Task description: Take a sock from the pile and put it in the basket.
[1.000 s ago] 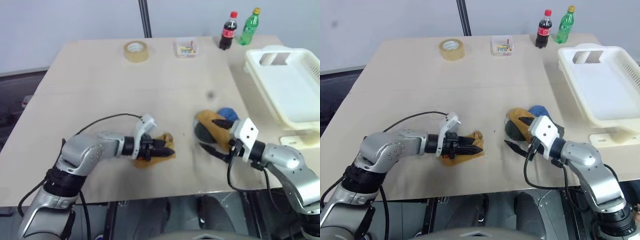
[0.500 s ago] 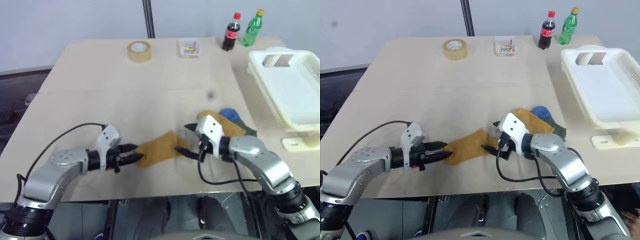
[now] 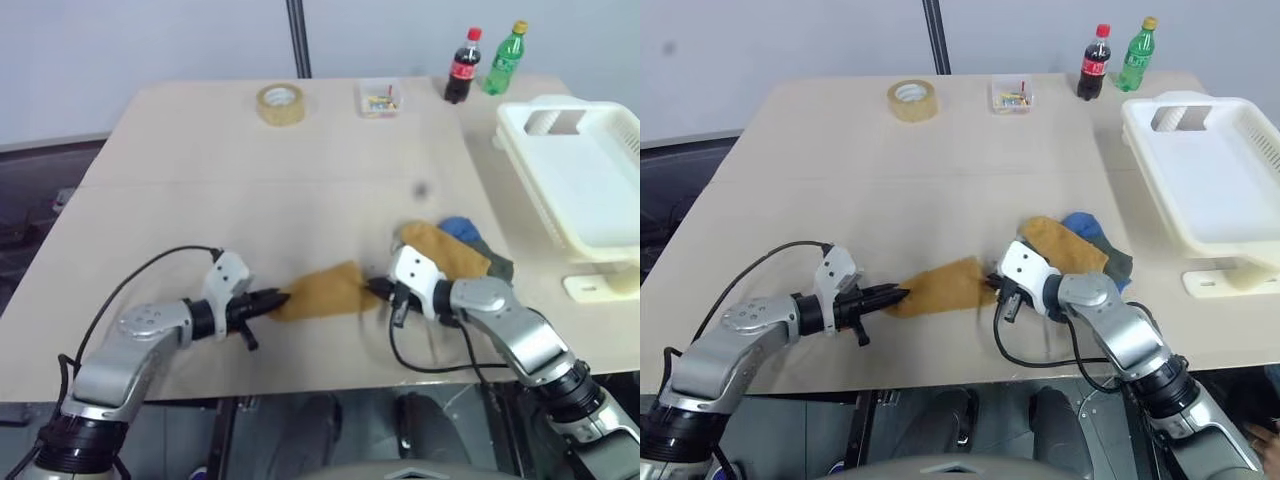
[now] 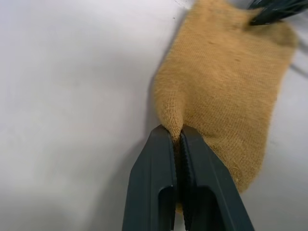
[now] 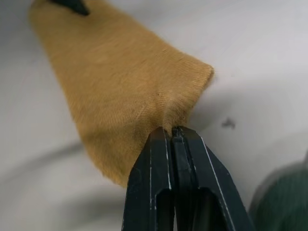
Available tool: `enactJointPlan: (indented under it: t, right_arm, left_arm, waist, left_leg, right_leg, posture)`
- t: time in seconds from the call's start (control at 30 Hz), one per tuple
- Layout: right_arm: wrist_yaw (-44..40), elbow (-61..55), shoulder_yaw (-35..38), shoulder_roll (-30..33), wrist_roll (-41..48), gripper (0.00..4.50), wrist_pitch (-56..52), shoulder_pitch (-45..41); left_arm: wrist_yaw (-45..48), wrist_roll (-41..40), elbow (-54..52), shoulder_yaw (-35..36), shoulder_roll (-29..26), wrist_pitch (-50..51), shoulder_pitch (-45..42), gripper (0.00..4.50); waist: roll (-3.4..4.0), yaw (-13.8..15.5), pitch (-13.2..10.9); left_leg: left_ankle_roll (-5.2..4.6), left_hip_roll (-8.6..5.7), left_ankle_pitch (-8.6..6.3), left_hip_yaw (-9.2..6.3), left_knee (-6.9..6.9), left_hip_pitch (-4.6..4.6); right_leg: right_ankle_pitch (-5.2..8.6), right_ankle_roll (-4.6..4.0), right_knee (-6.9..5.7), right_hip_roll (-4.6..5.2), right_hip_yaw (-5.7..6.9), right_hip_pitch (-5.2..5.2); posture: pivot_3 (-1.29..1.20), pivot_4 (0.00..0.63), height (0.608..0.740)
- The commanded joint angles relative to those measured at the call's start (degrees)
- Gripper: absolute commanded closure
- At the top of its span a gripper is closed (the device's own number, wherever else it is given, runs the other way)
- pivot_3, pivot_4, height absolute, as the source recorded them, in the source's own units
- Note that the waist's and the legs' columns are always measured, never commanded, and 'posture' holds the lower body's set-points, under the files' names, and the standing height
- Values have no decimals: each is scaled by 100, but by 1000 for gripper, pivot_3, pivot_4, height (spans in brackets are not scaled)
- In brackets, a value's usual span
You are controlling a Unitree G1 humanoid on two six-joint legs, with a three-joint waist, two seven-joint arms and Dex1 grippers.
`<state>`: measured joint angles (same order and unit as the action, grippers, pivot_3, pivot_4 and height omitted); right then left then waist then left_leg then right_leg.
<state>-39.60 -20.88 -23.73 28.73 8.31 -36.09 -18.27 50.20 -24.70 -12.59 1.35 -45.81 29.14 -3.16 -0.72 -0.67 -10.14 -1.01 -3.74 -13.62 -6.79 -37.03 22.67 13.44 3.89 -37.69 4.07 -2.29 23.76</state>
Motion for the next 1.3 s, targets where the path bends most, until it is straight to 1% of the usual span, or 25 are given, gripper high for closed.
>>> enactJointPlan:
  t: [0.03,0.13,0.23,0.27,0.3,0.33,0.37,0.43,0.47,0.57,0.67,0.73,0.83,0.9,1.0,1.1,1.13,1.27,1.3]
  right_arm:
    - [196,-579,166,50,-38,4500,-261,218]
    - [460,-723,221,23,-184,4500,-371,315]
    - [383,-821,256,81,-114,4500,-396,290]
    - [408,-861,312,63,-87,4500,-382,313]
    - [428,-915,371,65,-67,3891,-380,337]
    - [393,-1021,433,112,-25,3645,-364,382]
    - [360,-1142,520,147,21,3270,-318,435]
    - [380,-1382,772,180,99,2289,-217,559]
    - [418,-1484,904,187,125,1744,-169,617]
    - [561,-1797,1479,220,259,1744,-243,821]
    - [623,-1938,1909,352,270,1744,-269,1107]
    - [685,-1926,2079,389,242,1744,-231,1295]
    - [785,-1951,2218,427,164,1744,-118,1458]
    - [849,-1949,2255,459,85,1744,-53,1488]
    - [947,-1916,2297,539,-88,1744,88,1585]
    - [1081,-2003,2387,443,-82,1744,83,1697]
    - [1117,-2072,2447,409,-58,1744,73,1761]
    - [1081,-2429,2699,452,44,1744,92,2124]
    - [1020,-2575,2810,495,92,1744,120,2296]
  left_arm:
    - [209,171,238,-101,-96,-54,-117,4433]
    - [267,214,254,-206,7,-72,-275,4433]
    - [370,-43,226,-175,139,159,-425,4433]
    - [409,-135,161,-139,139,264,-436,3766]
    - [459,-233,64,-62,115,330,-410,3499]
    - [488,-419,-54,106,107,426,-367,2999]
    - [517,-653,-151,307,91,565,-339,2646]
    - [589,-958,-242,626,6,716,-360,1645]
    - [655,-1048,-242,728,-50,739,-407,1586]
    - [711,-1181,22,762,-77,899,-937,1586]
    - [550,-1058,494,462,223,1002,-1815,1586]
    - [451,-695,959,44,548,845,-2436,1586]
    - [329,-152,1940,-623,1265,675,-3427,1586]
    - [307,81,2583,-893,1718,586,-3931,1586]
    - [195,640,3936,-1315,2540,40,-4667,1586]
    - [10,1079,5060,-1452,3132,-495,-5192,1586]
    - [-4,1113,5341,-1415,3312,-600,-5327,1586]
    - [-32,1305,6074,-1359,3702,-949,-5644,1586]
    - [-52,1340,6214,-1356,3792,-1003,-5717,1586]
  waist:
    - [0,-8,0]
    - [0,-11,0]
    - [0,-3,0]
    - [-1,-2,0]
    - [-2,-8,-1]
    - [-1,-10,-1]
    - [-2,-12,-1]
    - [-4,-12,-3]
    - [-5,-11,-3]
    - [-3,16,-4]
    - [-8,59,-1]
    - [-10,99,0]
    - [-13,114,-2]
    - [-13,87,-2]
    - [-16,90,-3]
    - [-19,38,-5]
    - [-19,7,-5]
    - [-19,-45,-5]
    - [-19,-5,-5]
  left_leg:
    - [0,0,0,1,0,-1]
    - [0,2,0,1,0,0]
    - [0,0,0,1,-4,1]
    - [0,0,0,1,-6,2]
    - [0,-1,0,0,-7,3]
    - [-1,0,-1,0,-7,4]
    - [-1,0,-1,-1,-6,5]
    - [0,1,-1,-4,-6,9]
    - [0,2,-1,-7,-5,10]
    - [0,2,-1,-10,-5,10]
    - [-1,-5,0,-18,-17,10]
    - [-1,-5,0,-19,-23,9]
    - [2,-8,2,-16,-28,8]
    - [6,-8,4,-13,-29,10]
    - [7,-12,5,-13,-31,15]
    - [10,-15,8,-8,-32,16]
    - [11,-12,8,-7,-32,17]
    - [13,-10,9,0,-23,20]
    - [12,-9,8,0,-21,20]
  right_leg:
    - [0,0,-1,0,-1,1]
    - [0,0,0,-1,-2,1]
    - [0,1,0,-1,-2,0]
    - [0,1,0,-1,-1,-1]
    - [0,1,1,-1,0,-1]
    - [0,1,1,-1,0,0]
    - [0,1,1,-1,0,1]
    - [0,1,1,-1,1,3]
    - [0,1,1,-1,5,4]
    - [0,1,1,-2,10,3]
    - [1,3,5,-1,22,-11]
    - [0,4,6,-2,25,-18]
    - [0,4,2,-2,24,-18]
    - [-1,5,0,-4,22,-16]
    - [-1,5,0,-4,24,-16]
    - [0,7,2,-3,22,-16]
    - [0,7,5,-5,19,-14]
    - [2,8,3,-5,6,-1]
    - [2,9,2,-5,5,0]
  posture:
    - [0,150,740]
    - [0,150,740]
    - [0,150,740]
    - [0,150,740]
    - [0,150,740]
    - [0,150,740]
    - [0,150,740]
    - [0,150,740]
    - [0,150,740]
    - [0,150,740]
    - [0,150,740]
    - [0,150,740]
    - [0,150,740]
    - [0,150,740]
    - [0,150,740]
    - [0,150,740]
    - [0,150,740]
    - [0,150,740]
    - [0,150,740]
